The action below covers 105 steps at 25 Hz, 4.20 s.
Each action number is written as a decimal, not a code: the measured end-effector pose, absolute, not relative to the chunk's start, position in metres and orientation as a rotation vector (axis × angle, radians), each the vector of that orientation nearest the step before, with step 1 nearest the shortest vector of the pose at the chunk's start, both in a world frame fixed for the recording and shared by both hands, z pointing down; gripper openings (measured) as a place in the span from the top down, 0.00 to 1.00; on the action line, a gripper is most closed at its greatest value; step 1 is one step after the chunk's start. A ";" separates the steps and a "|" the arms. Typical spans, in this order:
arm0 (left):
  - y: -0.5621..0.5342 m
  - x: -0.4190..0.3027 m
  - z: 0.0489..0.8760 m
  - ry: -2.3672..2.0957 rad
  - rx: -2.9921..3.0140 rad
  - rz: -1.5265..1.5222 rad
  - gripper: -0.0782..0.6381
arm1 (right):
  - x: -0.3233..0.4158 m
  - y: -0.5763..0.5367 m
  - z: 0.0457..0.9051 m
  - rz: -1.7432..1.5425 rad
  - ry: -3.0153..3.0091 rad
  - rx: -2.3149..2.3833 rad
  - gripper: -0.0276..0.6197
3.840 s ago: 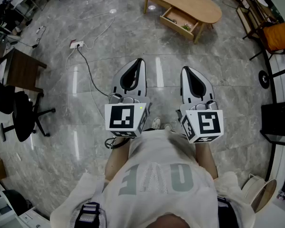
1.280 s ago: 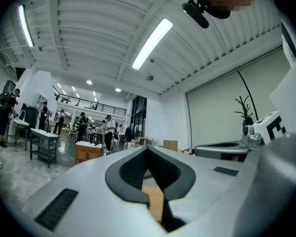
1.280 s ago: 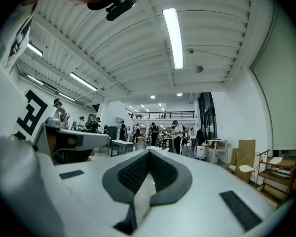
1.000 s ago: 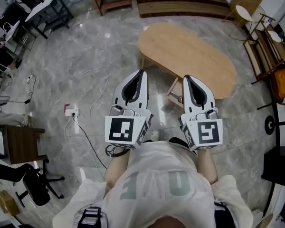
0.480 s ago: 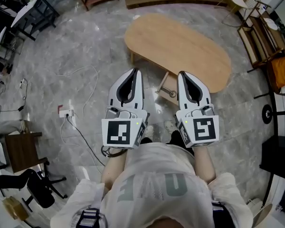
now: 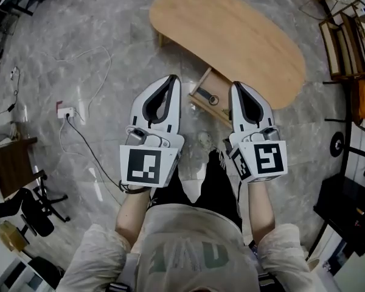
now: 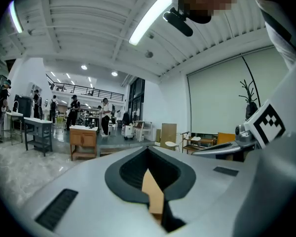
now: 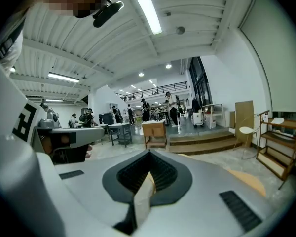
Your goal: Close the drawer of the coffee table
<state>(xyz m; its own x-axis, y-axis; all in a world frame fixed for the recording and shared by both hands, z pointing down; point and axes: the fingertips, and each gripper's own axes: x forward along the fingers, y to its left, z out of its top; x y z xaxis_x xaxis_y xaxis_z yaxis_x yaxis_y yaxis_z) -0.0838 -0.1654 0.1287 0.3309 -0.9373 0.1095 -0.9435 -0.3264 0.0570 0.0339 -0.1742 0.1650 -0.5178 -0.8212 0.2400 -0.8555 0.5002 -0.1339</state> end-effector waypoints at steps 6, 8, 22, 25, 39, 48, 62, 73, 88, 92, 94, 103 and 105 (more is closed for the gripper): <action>-0.176 -0.096 0.235 -1.767 2.380 0.135 0.88 | 0.030 -0.197 0.274 0.421 -2.555 1.351 0.95; -0.177 -0.097 0.271 -1.769 2.331 0.153 0.88 | 0.028 -0.199 0.310 0.422 -2.535 1.308 0.95; -0.166 -0.085 0.412 -1.749 2.211 0.219 0.88 | 0.021 -0.178 0.453 0.446 -2.461 1.119 0.95; -0.164 -0.085 0.420 -1.743 2.195 0.228 0.88 | 0.018 -0.180 0.459 0.401 -2.462 1.098 0.95; -0.161 -0.091 0.470 -1.742 2.122 0.281 0.88 | 0.016 -0.132 0.634 0.375 -2.043 0.613 0.72; -0.153 -0.094 0.488 -1.734 2.100 0.277 0.88 | 0.030 -0.110 0.708 0.373 -1.848 0.495 0.75; -0.151 -0.096 0.490 -1.702 2.106 0.289 0.88 | 0.031 -0.110 0.715 0.313 -1.761 0.482 0.85; -0.162 -0.085 0.482 -1.692 2.120 0.309 0.88 | 0.037 -0.117 0.674 0.306 -1.802 0.567 0.85; -0.172 -0.075 0.486 -1.669 2.158 0.373 0.88 | 0.057 -0.164 0.670 0.237 -1.786 0.685 0.85; -0.172 -0.072 0.487 -1.663 2.161 0.378 0.88 | 0.067 -0.181 0.670 0.214 -1.766 0.727 0.85; -0.172 -0.071 0.487 -1.659 2.166 0.371 0.88 | 0.074 -0.191 0.669 0.194 -1.745 0.763 0.85; -0.161 -0.080 0.497 -1.631 2.146 0.437 0.88 | 0.106 -0.232 0.666 0.359 -1.595 1.224 0.78; -0.159 -0.082 0.500 -1.623 2.147 0.454 0.88 | 0.111 -0.231 0.663 0.447 -1.553 1.386 0.75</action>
